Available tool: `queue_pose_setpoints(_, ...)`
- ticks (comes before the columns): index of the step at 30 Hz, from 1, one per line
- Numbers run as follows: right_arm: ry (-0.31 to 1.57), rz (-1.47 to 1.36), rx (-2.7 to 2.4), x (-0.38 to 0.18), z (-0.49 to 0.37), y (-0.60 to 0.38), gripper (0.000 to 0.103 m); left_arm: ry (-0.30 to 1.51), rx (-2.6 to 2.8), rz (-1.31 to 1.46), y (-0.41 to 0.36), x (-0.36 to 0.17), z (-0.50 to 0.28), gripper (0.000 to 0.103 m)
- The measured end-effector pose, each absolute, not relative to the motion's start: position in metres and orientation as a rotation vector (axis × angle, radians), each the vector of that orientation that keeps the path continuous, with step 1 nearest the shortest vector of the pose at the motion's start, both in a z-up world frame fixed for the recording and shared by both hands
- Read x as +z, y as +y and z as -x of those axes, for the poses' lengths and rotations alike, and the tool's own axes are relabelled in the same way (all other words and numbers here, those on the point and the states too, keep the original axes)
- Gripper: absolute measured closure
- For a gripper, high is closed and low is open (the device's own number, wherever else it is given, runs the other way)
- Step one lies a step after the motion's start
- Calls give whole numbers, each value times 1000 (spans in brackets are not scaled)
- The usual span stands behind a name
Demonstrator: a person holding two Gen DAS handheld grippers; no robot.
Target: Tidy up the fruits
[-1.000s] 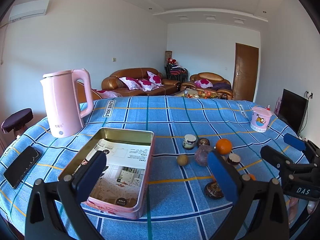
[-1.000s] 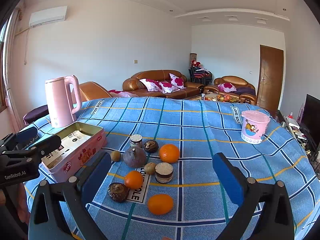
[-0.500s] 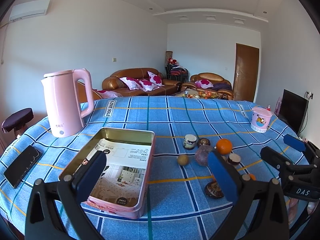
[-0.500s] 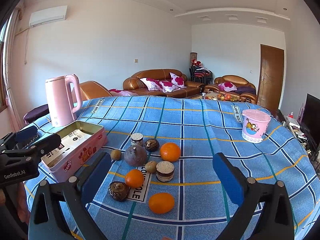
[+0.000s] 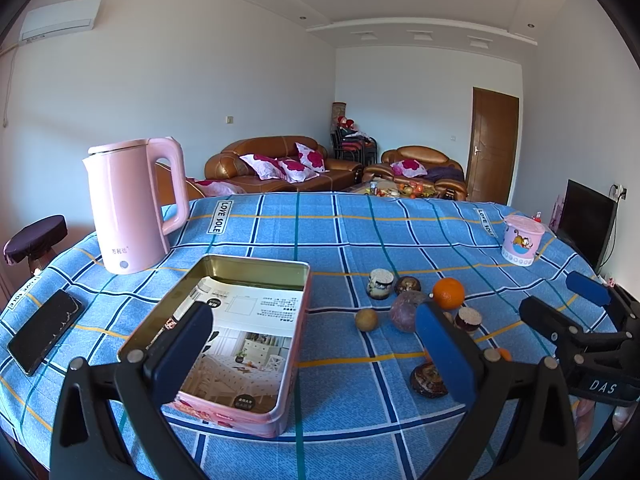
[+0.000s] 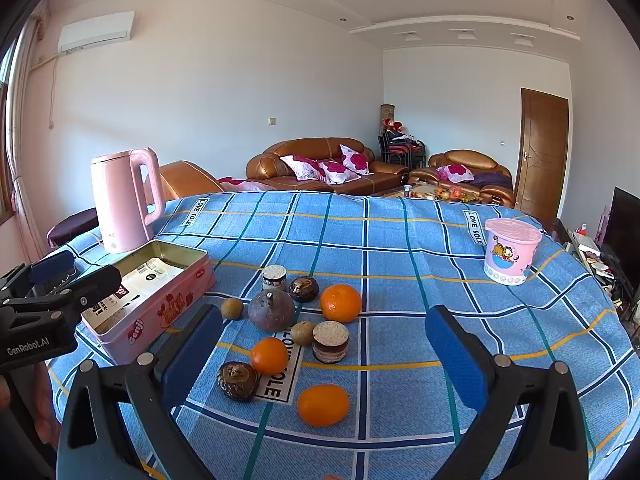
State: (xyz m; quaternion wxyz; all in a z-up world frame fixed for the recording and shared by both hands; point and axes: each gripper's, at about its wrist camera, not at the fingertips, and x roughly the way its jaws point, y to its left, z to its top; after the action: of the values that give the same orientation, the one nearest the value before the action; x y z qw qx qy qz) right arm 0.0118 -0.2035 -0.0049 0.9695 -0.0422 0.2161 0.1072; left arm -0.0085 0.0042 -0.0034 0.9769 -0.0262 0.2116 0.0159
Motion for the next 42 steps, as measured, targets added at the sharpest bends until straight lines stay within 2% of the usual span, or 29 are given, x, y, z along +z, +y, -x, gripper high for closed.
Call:
queue_pose_setpoints(19, 445, 97, 203, -13, -13, -204, 1, 435, 32, 64, 4, -9, 9, 0)
queue_pose_setpoints(32, 539, 157, 175, -60, -24, -218, 2, 495, -48, 14, -30, -40, -2, 0)
queue_pose_setpoints(34, 557, 158, 192, -66, -27, -218, 4, 502, -57, 8, -34, -43, -3, 0)
queue_pose_setpoints(36, 577, 158, 217, -70, -29, -216, 16, 512, -68, 3, -37, -45, -5, 1)
queue_pose_setpoints(42, 629, 162, 257, -78, -35, -214, 37, 548, -107, 1, -47, -54, -10, 5)
